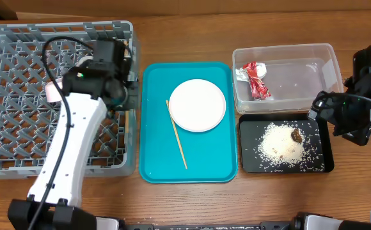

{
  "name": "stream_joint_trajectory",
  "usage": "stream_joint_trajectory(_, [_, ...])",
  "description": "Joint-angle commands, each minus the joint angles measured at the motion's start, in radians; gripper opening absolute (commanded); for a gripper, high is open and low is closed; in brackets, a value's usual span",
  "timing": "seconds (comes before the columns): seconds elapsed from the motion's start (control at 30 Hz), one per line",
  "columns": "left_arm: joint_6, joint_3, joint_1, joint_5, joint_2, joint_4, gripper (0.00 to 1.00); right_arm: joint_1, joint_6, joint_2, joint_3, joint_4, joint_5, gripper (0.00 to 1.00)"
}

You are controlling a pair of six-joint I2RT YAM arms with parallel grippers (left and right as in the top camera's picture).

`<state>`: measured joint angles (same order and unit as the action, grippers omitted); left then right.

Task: Sort waste into correct bins and load items into the dishwasher
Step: 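Carry the chopsticks with the left gripper into the dish rack, then reach the left gripper to the white plate and grasp its edge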

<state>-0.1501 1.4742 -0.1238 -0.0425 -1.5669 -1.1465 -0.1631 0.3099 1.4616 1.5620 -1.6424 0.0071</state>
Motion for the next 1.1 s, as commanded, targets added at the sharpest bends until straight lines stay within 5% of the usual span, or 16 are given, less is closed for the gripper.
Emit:
stream_joint_trajectory(0.0, [0.076, -0.026, 0.074, 0.000, -0.047, 0.021, 0.04, -0.003, -0.003, -0.014, 0.023, 0.002, -0.001, 0.91])
stream_joint_trajectory(0.13, [0.076, -0.031, 0.127, 0.055, -0.110, 0.035, 0.07, -0.003, -0.003, -0.014, 0.023, 0.001, -0.001, 0.91])
stream_joint_trajectory(0.27, [0.076, -0.031, 0.143, 0.063, -0.143, 0.034, 0.37, -0.003, -0.003, -0.014, 0.023, -0.002, -0.001, 0.91])
stream_joint_trajectory(0.5, [0.069, -0.005, 0.118, 0.252, -0.090, -0.019, 0.53, -0.003, -0.003, -0.014, 0.023, -0.001, -0.001, 0.91])
stream_joint_trajectory(0.67, [-0.044, -0.006, 0.029, 0.330, -0.055, -0.075, 0.56, -0.003, -0.003, -0.014, 0.023, 0.002, -0.001, 0.91])
stream_joint_trajectory(1.07, [-0.411, -0.205, -0.299, 0.184, -0.137, 0.092, 0.61, -0.003, -0.003, -0.014, 0.023, 0.006, -0.001, 0.91])
